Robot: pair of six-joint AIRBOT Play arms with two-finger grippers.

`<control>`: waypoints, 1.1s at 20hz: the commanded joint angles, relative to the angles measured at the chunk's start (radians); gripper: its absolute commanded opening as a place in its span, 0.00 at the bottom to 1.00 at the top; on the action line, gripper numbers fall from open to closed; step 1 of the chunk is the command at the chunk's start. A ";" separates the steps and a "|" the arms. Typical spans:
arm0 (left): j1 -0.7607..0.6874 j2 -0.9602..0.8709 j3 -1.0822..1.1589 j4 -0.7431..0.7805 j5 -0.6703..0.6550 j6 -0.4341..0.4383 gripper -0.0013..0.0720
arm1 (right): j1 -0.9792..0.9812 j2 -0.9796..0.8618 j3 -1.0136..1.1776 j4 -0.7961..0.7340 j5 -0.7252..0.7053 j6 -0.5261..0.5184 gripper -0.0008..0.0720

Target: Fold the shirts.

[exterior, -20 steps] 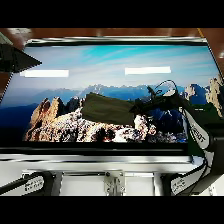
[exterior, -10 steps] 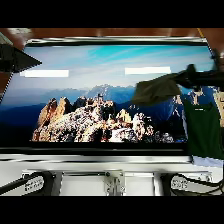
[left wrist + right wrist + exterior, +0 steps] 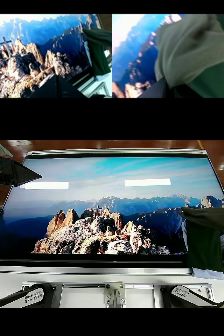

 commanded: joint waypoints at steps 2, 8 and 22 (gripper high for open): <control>-0.001 0.001 0.000 0.000 -0.005 0.014 0.08 | -0.054 0.007 -0.011 -0.278 0.132 0.030 0.09; -0.001 0.001 0.000 0.000 -0.011 0.042 0.08 | -0.054 0.066 -0.322 -0.308 0.109 0.161 0.09; -0.001 -0.002 0.000 0.001 -0.009 0.041 0.08 | -0.054 0.244 -0.659 -0.430 -0.005 0.284 0.91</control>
